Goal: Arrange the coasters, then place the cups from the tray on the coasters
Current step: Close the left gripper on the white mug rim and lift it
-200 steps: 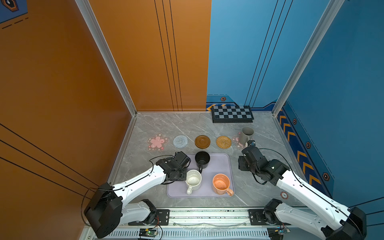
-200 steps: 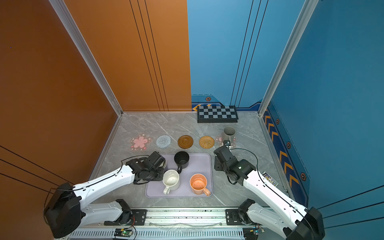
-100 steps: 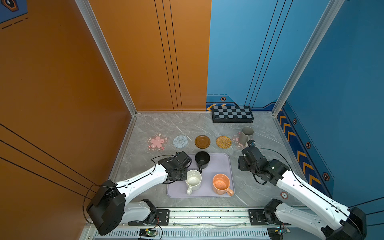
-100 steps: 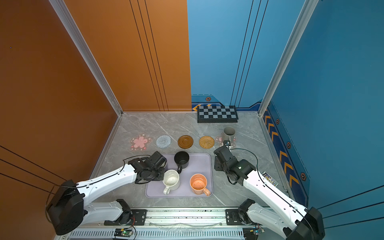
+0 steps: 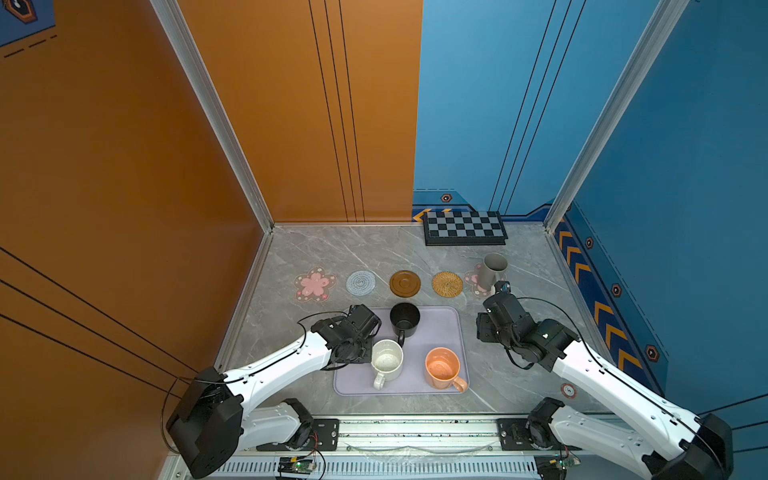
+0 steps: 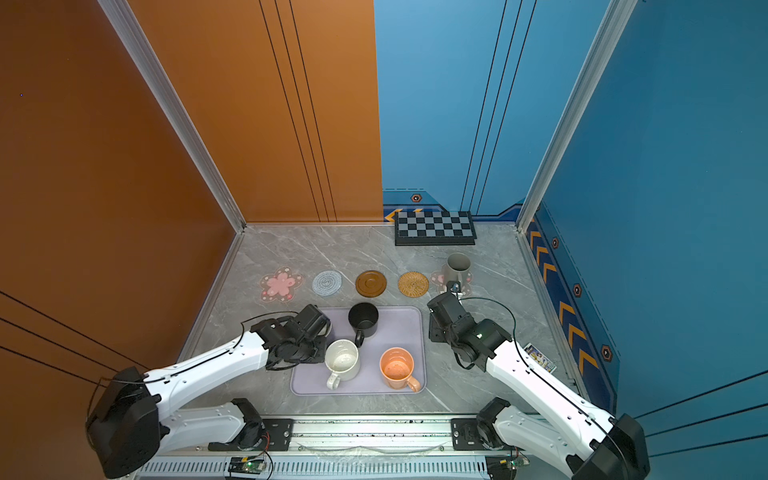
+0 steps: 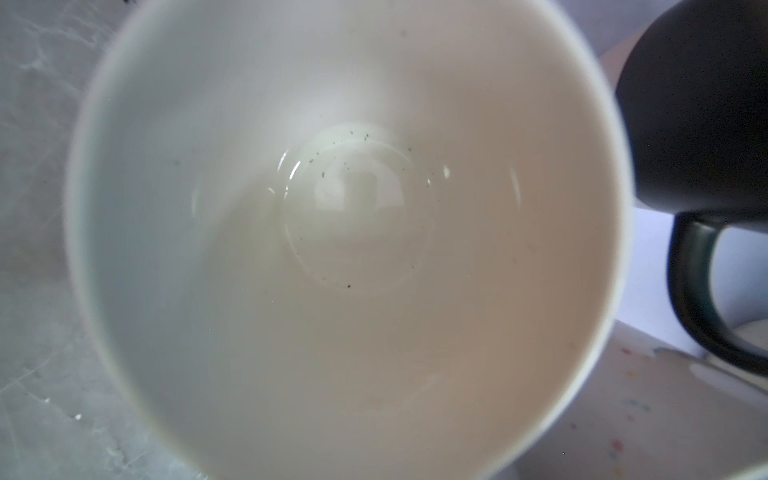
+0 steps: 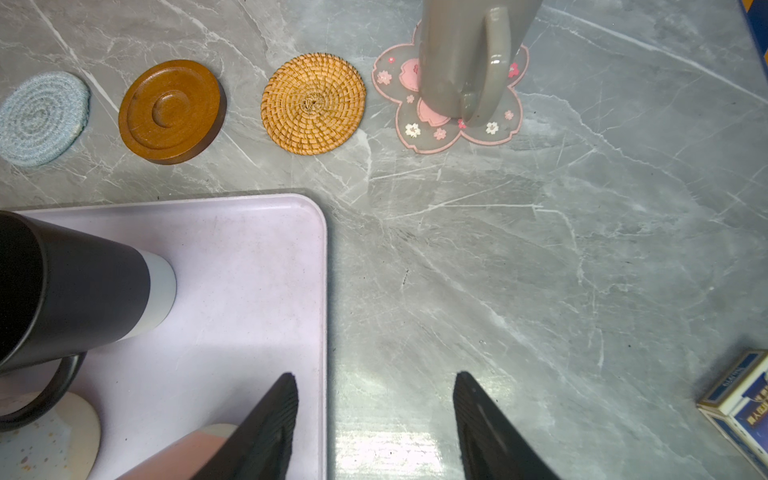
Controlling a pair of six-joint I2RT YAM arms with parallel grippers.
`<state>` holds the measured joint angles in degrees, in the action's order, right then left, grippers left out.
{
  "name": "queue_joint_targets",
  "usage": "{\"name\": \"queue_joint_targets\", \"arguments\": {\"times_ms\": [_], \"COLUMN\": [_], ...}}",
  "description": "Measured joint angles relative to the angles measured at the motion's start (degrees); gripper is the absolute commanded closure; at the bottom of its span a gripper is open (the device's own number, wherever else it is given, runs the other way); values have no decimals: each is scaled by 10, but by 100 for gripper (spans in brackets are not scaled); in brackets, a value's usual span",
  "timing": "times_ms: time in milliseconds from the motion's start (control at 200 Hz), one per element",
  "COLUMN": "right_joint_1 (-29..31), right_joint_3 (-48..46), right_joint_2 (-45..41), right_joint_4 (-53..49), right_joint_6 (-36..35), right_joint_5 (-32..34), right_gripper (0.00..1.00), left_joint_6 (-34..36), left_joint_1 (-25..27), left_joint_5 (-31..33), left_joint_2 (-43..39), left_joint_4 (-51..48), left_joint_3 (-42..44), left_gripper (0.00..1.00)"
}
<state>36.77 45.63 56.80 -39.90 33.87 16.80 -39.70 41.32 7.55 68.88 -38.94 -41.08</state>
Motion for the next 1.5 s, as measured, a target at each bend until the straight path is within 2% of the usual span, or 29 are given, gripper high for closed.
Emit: {"name": "queue_joint_targets", "arguments": {"times_ms": [320,471,921,1246,1502], "right_joint_1": [0,-6,-34,-55,-64], "right_joint_3": [-8,-12,-15,-15,3], "right_joint_2": [-21,-36,-45,-47,-19], "right_joint_4": [0,0,0,0,0], "right_joint_6": [-9,-16,-30,-45,-56], "right_joint_5": [0,0,-5,-27,-37], "right_gripper": [36,36,36,35,35], "left_joint_6": [14,35,89,134,163], "left_joint_1": [-6,-34,-124,-195,-229], "left_joint_5": [2,2,3,-3,-3], "left_joint_2": [-38,-65,-68,-36,3], "left_joint_4": [-30,-46,-84,-89,-91], "left_joint_3": [-9,-34,-79,-128,-180], "left_gripper": [100,100,100,100,100]}}
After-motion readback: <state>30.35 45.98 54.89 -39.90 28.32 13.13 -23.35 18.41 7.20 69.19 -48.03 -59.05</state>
